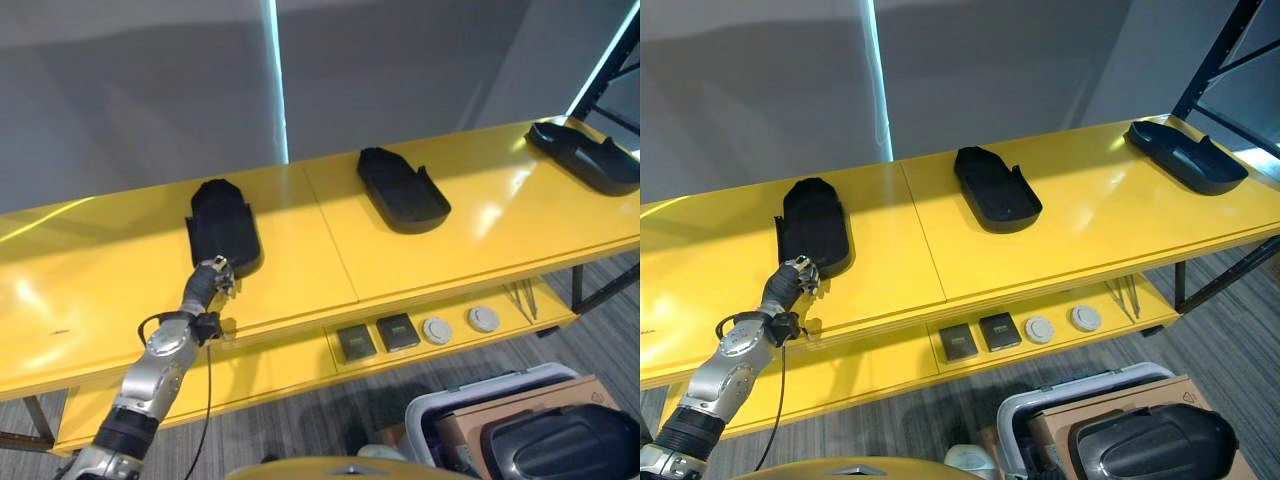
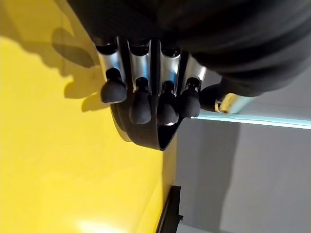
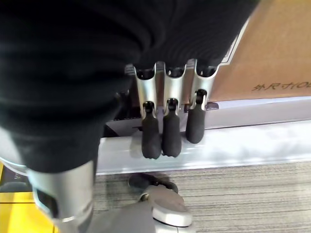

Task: Move parts from the plastic box to the shelf.

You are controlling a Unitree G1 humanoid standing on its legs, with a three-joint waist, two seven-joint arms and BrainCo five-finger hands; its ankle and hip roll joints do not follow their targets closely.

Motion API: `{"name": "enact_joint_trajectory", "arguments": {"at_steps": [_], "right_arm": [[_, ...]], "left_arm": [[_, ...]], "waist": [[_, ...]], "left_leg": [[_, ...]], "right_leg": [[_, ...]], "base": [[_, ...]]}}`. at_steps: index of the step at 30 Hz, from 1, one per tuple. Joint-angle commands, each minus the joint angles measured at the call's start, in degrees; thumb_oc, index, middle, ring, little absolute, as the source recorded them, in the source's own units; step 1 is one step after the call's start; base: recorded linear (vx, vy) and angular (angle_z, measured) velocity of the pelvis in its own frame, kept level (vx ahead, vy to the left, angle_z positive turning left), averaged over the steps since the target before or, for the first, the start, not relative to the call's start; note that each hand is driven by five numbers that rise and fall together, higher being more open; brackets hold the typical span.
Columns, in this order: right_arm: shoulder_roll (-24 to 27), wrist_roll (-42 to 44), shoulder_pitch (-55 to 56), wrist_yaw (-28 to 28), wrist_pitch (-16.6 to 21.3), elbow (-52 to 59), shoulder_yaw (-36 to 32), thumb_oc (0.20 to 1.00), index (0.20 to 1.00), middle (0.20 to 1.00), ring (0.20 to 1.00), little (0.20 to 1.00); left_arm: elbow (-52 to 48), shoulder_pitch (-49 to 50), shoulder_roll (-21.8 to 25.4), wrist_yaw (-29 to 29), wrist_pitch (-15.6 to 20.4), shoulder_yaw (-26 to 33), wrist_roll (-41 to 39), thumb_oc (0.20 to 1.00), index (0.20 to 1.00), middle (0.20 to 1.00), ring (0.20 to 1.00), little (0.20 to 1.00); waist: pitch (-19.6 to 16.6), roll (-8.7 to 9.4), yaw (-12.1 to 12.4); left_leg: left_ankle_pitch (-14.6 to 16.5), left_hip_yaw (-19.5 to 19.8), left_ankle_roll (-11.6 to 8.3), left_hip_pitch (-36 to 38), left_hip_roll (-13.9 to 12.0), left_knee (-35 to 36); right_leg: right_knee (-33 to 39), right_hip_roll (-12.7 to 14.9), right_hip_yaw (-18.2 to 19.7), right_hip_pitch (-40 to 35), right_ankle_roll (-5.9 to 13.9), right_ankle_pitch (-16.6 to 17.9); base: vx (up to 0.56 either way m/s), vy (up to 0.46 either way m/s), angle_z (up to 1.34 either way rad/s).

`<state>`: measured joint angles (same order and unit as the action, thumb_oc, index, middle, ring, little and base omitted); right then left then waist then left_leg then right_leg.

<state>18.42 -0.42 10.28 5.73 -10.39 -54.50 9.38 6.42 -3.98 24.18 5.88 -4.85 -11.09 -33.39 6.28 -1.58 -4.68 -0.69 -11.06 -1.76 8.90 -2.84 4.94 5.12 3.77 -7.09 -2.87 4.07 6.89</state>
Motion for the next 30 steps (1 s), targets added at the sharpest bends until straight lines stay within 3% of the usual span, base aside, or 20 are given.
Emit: {"name": "enact_joint_trajectory", "arguments": {"at_steps": [1,5,6,7,11,13,14,18,23,26,29,30], "right_arm": [[0.67,-1.28,-1.49,-0.36,-0.29,-1.43,1.86,1.000,1.000,1.000,1.000,1.000],[0.52,-1.22,-1.68,-0.18,-0.06,-1.72,1.68,1.000,1.000,1.000,1.000,1.000],[0.40,-0.87,-1.78,-0.03,0.10,-1.81,1.54,1.000,1.000,1.000,1.000,1.000],[0.34,-0.81,-1.80,0.02,0.21,-1.87,1.48,1.000,1.000,1.000,1.000,1.000],[-0.37,-0.26,-1.89,0.71,0.26,-1.86,0.99,1.000,1.000,1.000,1.000,1.000],[-0.98,0.39,-2.06,1.63,0.58,-2.12,0.71,1.000,1.000,1.000,1.000,1.000],[-1.18,0.89,-2.29,2.20,0.71,-2.13,0.43,1.000,1.000,1.000,1.000,1.000],[-1.31,2.20,-3.27,3.43,0.54,-2.35,0.49,1.000,1.000,1.000,1.000,1.000],[-0.83,4.69,-4.15,5.23,0.54,-2.94,0.42,1.000,1.000,1.000,1.000,1.000],[0.23,6.56,-5.04,6.38,-0.08,-2.60,0.32,1.000,1.000,1.000,1.000,1.000],[2.74,7.93,-7.91,5.63,0.25,-4.48,0.35,1.000,1.000,1.000,1.000,1.000],[3.21,9.90,-7.90,5.91,1.10,-5.81,-1.19,1.000,1.000,1.000,1.000,1.000]], "left_arm": [[1.25,-5.88,0.42,-0.20,5.44,3.29,2.47,0.200,0.200,0.200,0.200,0.200],[-1.32,-5.79,0.89,-1.42,5.54,3.61,2.67,0.200,0.200,0.200,0.200,0.200],[-3.56,-5.50,1.07,-2.11,5.78,3.66,2.57,0.655,0.655,0.655,0.655,0.655],[-4.48,-5.30,1.14,-2.53,5.68,3.78,2.50,1.000,1.000,1.000,1.000,1.000],[-11.09,-3.26,1.48,-5.65,4.94,4.78,0.83,1.000,1.000,1.000,1.000,1.000],[-17.03,-1.49,1.49,-9.94,3.69,5.20,-3.24,1.000,1.000,1.000,1.000,1.000],[-20.57,-0.39,1.87,-14.98,4.53,5.30,-3.82,1.000,1.000,1.000,1.000,1.000],[-27.07,0.23,2.70,-20.42,5.61,4.74,-6.52,1.000,1.000,1.000,1.000,1.000],[-30.04,-1.00,3.23,-21.56,7.95,4.72,-9.02,1.000,1.000,1.000,1.000,1.000],[-31.29,-1.14,2.74,-21.67,7.45,5.45,-10.47,1.000,1.000,1.000,1.000,1.000],[-32.56,-0.60,1.76,-21.46,6.09,6.80,-8.85,1.000,1.000,1.000,1.000,1.000],[-32.28,-1.64,2.40,-22.33,5.26,6.92,-9.63,1.000,1.000,1.000,1.000,1.000]], "waist": [[0.12,0.77,-0.21],[0.20,0.71,0.05],[0.26,0.68,0.32],[0.27,0.68,0.42],[0.31,0.55,1.30],[0.27,0.48,2.13],[0.23,0.40,2.65],[-0.39,0.29,3.39],[-0.78,0.78,3.35],[-0.53,1.54,4.21],[0.31,2.35,6.78],[0.62,1.98,6.31]], "left_leg": [[-2.66,-1.44,-1.86,-1.56,-4.08,-0.85],[-2.65,-1.33,-1.82,-1.62,-4.05,-0.87],[-2.60,-1.14,-1.77,-1.67,-3.96,-0.84],[-2.59,-1.08,-1.77,-1.67,-3.95,-0.82],[-2.58,-0.65,-1.80,-1.75,-3.88,-0.74],[-2.65,-0.34,-1.84,-2.01,-3.82,-0.72],[-2.74,-0.24,-1.88,-2.11,-3.87,-0.74],[-3.11,-0.01,-2.21,-2.29,-4.17,-0.68],[-2.50,0.54,-2.53,-2.70,-4.29,-2.93],[-0.94,6.07,-2.37,-4.60,-3.06,-7.52],[2.79,18.84,-0.42,-6.60,1.86,-12.30],[4.44,19.90,0.52,-6.14,3.54,-11.98]], "right_leg": [[-0.91,4.04,-0.52,-2.84,4.67,-1.41],[-0.93,4.06,-0.62,-2.86,4.64,-1.41],[-0.87,4.06,-0.68,-2.92,4.58,-1.44],[-0.84,4.05,-0.73,-2.96,4.57,-1.44],[-0.73,4.13,-1.21,-3.18,4.53,-1.42],[-0.62,4.22,-1.80,-3.29,4.58,-1.40],[-0.57,4.24,-2.22,-3.37,4.59,-1.33],[-0.32,3.86,-2.77,-3.52,4.60,-1.32],[-0.27,3.07,-1.50,-3.31,4.26,-1.10],[-0.17,2.61,2.05,-2.86,3.80,-0.42],[-0.27,2.58,10.35,-1.92,3.81,0.57],[-0.73,3.58,12.67,-0.67,5.04,1.29]], "base": [[0.00,0.000,0.00],[0.00,0.000,0.00],[0.00,0.000,0.00],[-0.03,-0.009,0.00],[-0.02,-0.006,0.01],[-0.08,-0.013,0.05],[-0.09,-0.009,0.08],[-0.07,-0.005,0.14],[-0.04,0.017,0.03],[-0.02,0.077,-0.08],[-0.09,0.247,-1.25],[-0.18,0.391,-2.85]]}}
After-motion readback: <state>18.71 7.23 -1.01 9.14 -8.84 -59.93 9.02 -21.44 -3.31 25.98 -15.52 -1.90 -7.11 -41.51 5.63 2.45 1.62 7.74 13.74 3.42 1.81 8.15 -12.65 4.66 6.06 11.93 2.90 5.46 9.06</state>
